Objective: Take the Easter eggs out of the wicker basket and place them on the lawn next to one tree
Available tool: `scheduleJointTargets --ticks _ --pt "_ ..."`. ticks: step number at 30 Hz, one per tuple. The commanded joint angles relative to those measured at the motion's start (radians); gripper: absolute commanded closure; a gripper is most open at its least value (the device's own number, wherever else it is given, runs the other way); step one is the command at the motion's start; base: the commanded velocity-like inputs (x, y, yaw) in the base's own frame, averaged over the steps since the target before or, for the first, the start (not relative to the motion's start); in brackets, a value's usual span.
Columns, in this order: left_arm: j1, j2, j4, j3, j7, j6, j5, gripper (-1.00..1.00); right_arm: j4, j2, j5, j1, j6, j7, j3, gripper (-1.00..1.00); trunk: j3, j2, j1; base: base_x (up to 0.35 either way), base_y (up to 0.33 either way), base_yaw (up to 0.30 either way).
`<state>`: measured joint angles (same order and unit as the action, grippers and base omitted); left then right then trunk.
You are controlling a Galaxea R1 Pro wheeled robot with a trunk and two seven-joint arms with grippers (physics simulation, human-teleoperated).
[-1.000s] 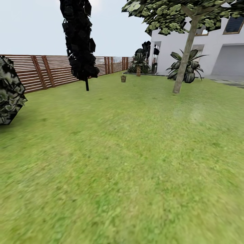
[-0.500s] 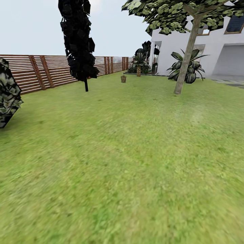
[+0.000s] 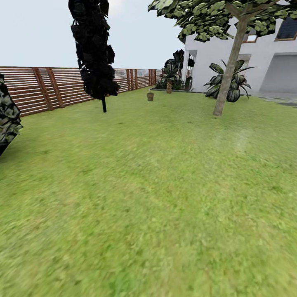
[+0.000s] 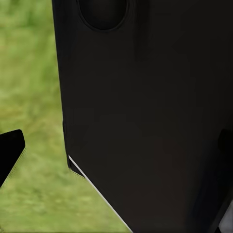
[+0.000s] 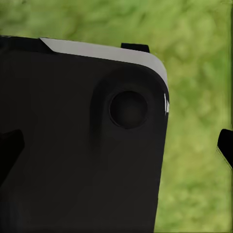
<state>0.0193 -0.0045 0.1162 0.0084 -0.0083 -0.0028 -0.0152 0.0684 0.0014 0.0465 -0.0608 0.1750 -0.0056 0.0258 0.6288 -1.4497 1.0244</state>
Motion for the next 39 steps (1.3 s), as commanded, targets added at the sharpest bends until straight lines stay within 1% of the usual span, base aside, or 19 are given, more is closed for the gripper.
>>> scheduleJointTargets --ticks 1,39 --pt "0.001 0.000 0.002 0.001 -0.001 0.000 -0.002 -1.00 -0.001 0.000 0.005 -0.001 0.003 -0.001 0.002 -1.00 0.001 0.000 0.001 0.339 0.000 0.000" --pt "0.001 0.000 0.002 0.001 -0.001 0.000 -0.002 -1.00 -0.001 0.002 0.004 -0.001 0.002 -0.001 0.002 -1.00 0.001 0.000 0.001 0.339 0.000 0.000"
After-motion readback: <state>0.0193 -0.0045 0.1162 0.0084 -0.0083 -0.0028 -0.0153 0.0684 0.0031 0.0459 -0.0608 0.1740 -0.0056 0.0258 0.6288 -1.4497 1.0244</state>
